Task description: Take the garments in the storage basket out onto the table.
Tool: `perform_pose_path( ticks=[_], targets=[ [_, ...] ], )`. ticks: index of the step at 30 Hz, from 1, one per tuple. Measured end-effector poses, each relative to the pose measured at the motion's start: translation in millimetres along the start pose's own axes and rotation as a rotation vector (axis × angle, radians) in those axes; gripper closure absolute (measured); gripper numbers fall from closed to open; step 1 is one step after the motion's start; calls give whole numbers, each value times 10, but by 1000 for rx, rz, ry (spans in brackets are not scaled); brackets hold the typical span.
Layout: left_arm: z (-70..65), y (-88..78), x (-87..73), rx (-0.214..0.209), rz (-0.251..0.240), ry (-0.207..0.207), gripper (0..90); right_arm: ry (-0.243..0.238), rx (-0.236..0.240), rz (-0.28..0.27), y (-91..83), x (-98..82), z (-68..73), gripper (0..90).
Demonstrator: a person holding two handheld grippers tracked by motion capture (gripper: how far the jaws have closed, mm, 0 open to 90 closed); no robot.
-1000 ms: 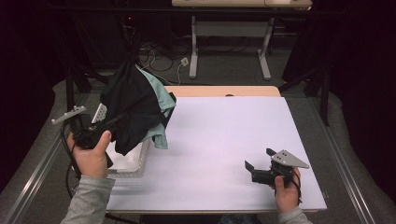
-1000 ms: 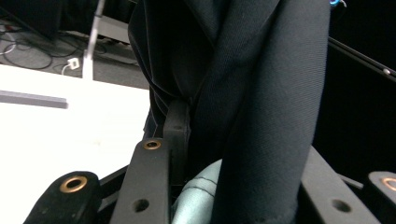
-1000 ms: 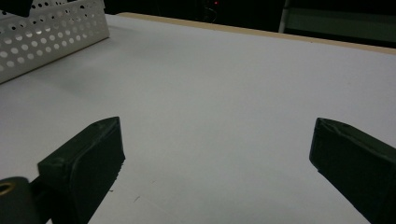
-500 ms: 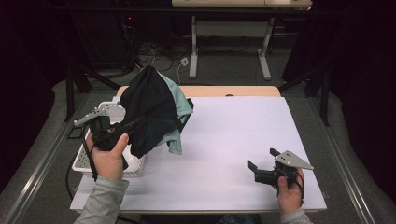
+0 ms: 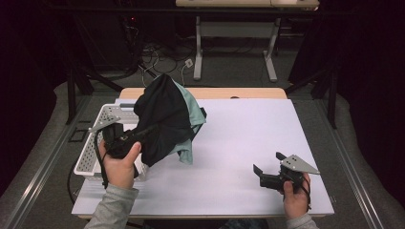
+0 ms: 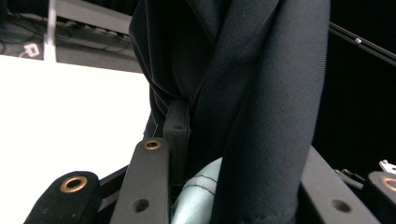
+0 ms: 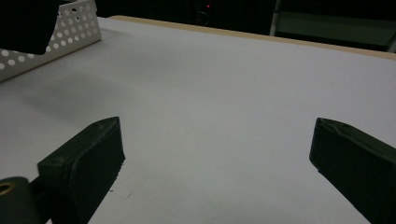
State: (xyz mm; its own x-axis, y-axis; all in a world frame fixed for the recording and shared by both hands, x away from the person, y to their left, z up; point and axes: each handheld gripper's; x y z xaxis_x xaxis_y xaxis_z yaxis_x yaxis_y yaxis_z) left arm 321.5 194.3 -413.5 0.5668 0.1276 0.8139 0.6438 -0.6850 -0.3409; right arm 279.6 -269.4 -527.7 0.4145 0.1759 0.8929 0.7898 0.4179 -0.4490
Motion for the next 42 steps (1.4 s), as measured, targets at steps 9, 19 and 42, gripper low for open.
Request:
perform_pose_path(
  ticks=[9, 19, 42],
  targets=[
    [-58, 255, -219, -9, 84, 23, 677, -4, -3, 1, -14, -6, 13, 26],
    [-66, 441, -418, -28, 136, 32, 676, -8, 0, -12, -10, -2, 30, 25],
    [-103, 905, -854, 2, 308, 109, 667, -32, 24, 7, -1, -6, 52, 25]
  ],
)
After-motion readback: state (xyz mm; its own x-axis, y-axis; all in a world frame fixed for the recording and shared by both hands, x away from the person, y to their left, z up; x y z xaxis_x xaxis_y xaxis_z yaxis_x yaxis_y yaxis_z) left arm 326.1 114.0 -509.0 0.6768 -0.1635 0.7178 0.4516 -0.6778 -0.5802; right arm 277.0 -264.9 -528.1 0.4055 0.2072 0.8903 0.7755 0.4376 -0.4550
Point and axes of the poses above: each handheld gripper's, and its own axes: y roughly forward along the jaws, x roughly out of its top, z roughly to its left, and after that the axes turned 6 degrees about z, right-handed
